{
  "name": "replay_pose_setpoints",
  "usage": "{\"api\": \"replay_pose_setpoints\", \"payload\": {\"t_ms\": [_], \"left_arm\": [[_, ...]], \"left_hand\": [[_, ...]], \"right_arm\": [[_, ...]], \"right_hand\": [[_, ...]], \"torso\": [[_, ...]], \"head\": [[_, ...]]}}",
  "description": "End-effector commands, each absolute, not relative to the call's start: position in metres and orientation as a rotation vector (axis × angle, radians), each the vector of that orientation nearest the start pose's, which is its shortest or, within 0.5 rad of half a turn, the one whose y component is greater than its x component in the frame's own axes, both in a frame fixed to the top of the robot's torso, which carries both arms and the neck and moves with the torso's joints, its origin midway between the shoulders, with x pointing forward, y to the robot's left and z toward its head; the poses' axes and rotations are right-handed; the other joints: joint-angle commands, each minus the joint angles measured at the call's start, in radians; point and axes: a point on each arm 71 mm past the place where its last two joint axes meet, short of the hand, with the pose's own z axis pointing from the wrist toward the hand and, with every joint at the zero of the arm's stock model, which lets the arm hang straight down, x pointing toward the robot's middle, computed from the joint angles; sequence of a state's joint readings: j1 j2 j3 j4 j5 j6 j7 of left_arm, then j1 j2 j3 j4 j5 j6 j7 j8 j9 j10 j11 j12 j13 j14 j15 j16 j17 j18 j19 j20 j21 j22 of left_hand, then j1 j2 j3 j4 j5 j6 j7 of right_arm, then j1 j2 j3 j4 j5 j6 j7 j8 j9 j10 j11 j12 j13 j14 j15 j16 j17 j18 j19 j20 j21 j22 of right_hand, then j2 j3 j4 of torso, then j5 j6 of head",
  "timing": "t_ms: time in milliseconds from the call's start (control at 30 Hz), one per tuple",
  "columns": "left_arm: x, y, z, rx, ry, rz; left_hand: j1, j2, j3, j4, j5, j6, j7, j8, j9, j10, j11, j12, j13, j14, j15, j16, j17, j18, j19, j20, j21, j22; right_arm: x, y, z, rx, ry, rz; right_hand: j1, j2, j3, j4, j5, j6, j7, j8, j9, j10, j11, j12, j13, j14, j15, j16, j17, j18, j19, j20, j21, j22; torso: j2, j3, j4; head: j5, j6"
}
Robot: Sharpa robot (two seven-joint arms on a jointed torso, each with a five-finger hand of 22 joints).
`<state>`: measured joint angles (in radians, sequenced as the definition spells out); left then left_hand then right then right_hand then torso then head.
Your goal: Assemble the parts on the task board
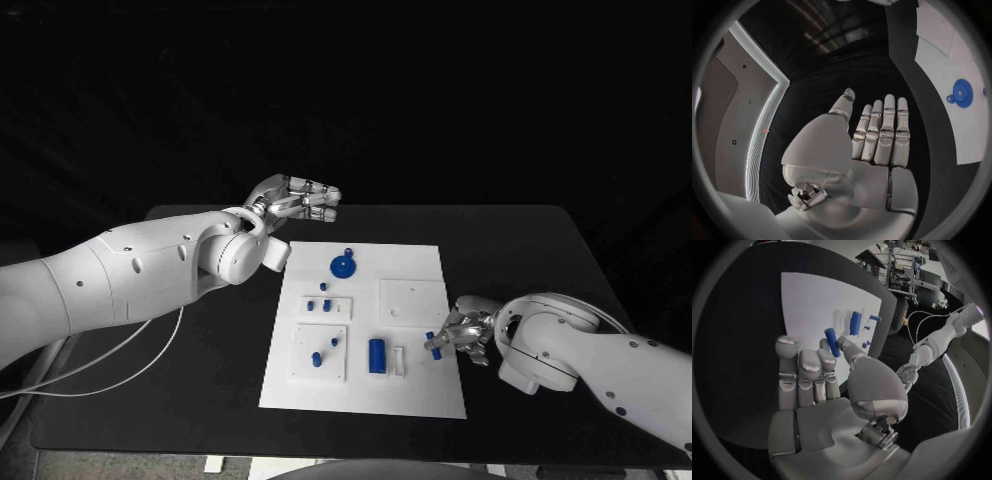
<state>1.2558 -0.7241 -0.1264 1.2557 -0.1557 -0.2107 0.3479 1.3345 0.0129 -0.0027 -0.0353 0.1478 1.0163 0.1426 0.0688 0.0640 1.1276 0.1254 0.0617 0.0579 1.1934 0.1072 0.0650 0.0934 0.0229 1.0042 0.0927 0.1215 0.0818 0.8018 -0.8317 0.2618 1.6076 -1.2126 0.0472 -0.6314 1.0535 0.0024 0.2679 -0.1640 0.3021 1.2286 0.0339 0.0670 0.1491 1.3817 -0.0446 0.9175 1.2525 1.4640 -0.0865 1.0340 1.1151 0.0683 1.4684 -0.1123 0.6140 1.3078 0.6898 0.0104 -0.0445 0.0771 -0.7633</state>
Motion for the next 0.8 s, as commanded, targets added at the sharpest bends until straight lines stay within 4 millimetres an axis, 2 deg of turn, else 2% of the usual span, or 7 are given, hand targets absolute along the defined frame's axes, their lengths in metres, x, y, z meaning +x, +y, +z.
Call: {"api": "replay_pose_setpoints", "payload": {"t_ms": [33, 100, 200, 400, 533, 733, 800], "left_arm": [[0.534, 0.22, -0.195, -0.916, 1.543, -1.415], [0.534, 0.219, -0.195, -0.915, 1.544, -1.416], [0.534, 0.219, -0.195, -0.915, 1.545, -1.416], [0.534, 0.217, -0.195, -0.914, 1.548, -1.421], [0.534, 0.216, -0.195, -0.913, 1.55, -1.424], [0.533, 0.216, -0.195, -0.913, 1.55, -1.423], [0.533, 0.216, -0.195, -0.913, 1.549, -1.423]], "left_hand": [[-0.006, 0.007, -0.001, 0.004, -0.003, -0.001, 0.002, -0.004, -0.001, 0.0, 0.001, -0.002, 0.0, -0.002, 0.003, -0.001, 0.002, 0.003, -0.002, 0.004, -0.004, -0.001], [-0.006, 0.007, -0.001, 0.004, -0.003, -0.001, 0.002, -0.004, -0.001, 0.0, 0.001, -0.002, 0.0, -0.002, 0.003, -0.001, 0.002, 0.003, -0.002, 0.004, -0.004, -0.001], [-0.006, 0.007, -0.001, 0.004, -0.003, -0.001, 0.002, -0.004, -0.001, 0.0, 0.001, -0.002, 0.0, -0.002, 0.003, -0.001, 0.002, 0.003, -0.002, 0.004, -0.004, -0.001], [-0.006, 0.007, -0.001, 0.004, -0.003, -0.001, 0.002, -0.004, -0.001, 0.0, 0.001, -0.002, 0.0, -0.002, 0.003, -0.001, 0.002, 0.003, -0.002, 0.004, -0.004, -0.001], [-0.006, 0.007, -0.001, 0.004, -0.003, -0.001, 0.002, -0.004, -0.001, 0.0, 0.001, -0.002, 0.0, -0.002, 0.003, -0.001, 0.002, 0.003, -0.002, 0.004, -0.004, -0.001], [-0.003, 0.009, -0.003, 0.007, -0.003, -0.002, 0.002, -0.003, -0.001, -0.001, 0.001, -0.002, 0.0, -0.003, 0.003, -0.001, 0.002, 0.003, -0.003, 0.004, -0.004, -0.001], [-0.003, 0.009, -0.003, 0.007, -0.003, -0.002, 0.002, -0.003, -0.001, -0.001, 0.001, -0.002, 0.0, -0.003, 0.003, -0.001, 0.002, 0.003, -0.003, 0.004, -0.004, -0.001]], "right_arm": [[0.419, -0.19, -0.296, 0.374, 2.403, 0.477], [0.418, -0.184, -0.299, 0.369, 2.418, 0.485], [0.417, -0.177, -0.302, 0.363, 2.433, 0.485], [0.416, -0.169, -0.306, 0.338, 2.463, 0.458], [0.416, -0.164, -0.309, 0.315, 2.468, 0.438], [0.416, -0.159, -0.315, 0.306, 2.47, 0.424], [0.417, -0.158, -0.317, 0.306, 2.467, 0.421]], "right_hand": [[0.001, 0.002, -0.009, 0.004, -0.002, 0.002, 0.0, -0.004, -0.002, -0.001, 0.004, -0.004, -0.002, 0.0, -0.002, -0.001, -0.001, -0.009, 0.039, 0.002, -0.005, 0.064], [0.001, 0.005, -0.017, 0.009, -0.004, 0.002, 0.0, -0.004, -0.004, -0.001, 0.003, -0.004, -0.002, 0.0, -0.002, -0.002, -0.001, -0.009, 0.039, 0.002, -0.005, 0.064], [-0.006, 0.014, -0.041, 0.025, -0.053, 0.002, -0.001, -0.004, -0.005, 0.001, 0.003, -0.003, -0.002, 0.001, -0.002, 0.0, 0.001, -0.008, 0.04, 0.002, -0.005, 0.064], [-0.011, 0.027, -0.079, 0.048, -0.074, 0.002, 0.0, -0.004, -0.01, 0.001, 0.004, -0.005, -0.001, 0.001, -0.001, 0.002, 0.005, -0.009, 0.041, 0.003, -0.001, 0.066], [-0.013, 0.033, -0.089, 0.056, -0.107, 0.003, 0.0, -0.004, -0.012, 0.0, 0.004, -0.007, -0.002, 0.001, -0.001, 0.001, 0.005, -0.01, 0.04, 0.003, -0.002, 0.066], [-0.019, 0.037, -0.095, 0.065, -0.115, 0.004, 0.0, -0.004, -0.014, 0.001, 0.004, -0.007, -0.002, 0.001, -0.001, 0.002, 0.006, -0.01, 0.04, 0.003, -0.002, 0.066], [-0.019, 0.038, -0.097, 0.067, -0.116, 0.005, 0.0, -0.004, -0.014, 0.001, 0.003, -0.007, -0.002, 0.001, -0.001, 0.002, 0.006, -0.011, 0.04, 0.003, -0.001, 0.066]], "torso": [[0.001, 0.0015, 0.0008], [0.001, 0.0019, 0.0016], [0.001, 0.0012, 0.0012], [0.0, -0.0003, -0.001], [0.001, 0.0009, -0.0001], [0.001, 0.0023, 0.0008], [0.001, 0.0016, 0.0001]], "head": [[0.002, 0.0], [0.002, -0.001], [0.002, -0.004], [0.003, -0.004], [0.004, -0.001], [0.006, -0.003], [0.007, -0.004]]}}
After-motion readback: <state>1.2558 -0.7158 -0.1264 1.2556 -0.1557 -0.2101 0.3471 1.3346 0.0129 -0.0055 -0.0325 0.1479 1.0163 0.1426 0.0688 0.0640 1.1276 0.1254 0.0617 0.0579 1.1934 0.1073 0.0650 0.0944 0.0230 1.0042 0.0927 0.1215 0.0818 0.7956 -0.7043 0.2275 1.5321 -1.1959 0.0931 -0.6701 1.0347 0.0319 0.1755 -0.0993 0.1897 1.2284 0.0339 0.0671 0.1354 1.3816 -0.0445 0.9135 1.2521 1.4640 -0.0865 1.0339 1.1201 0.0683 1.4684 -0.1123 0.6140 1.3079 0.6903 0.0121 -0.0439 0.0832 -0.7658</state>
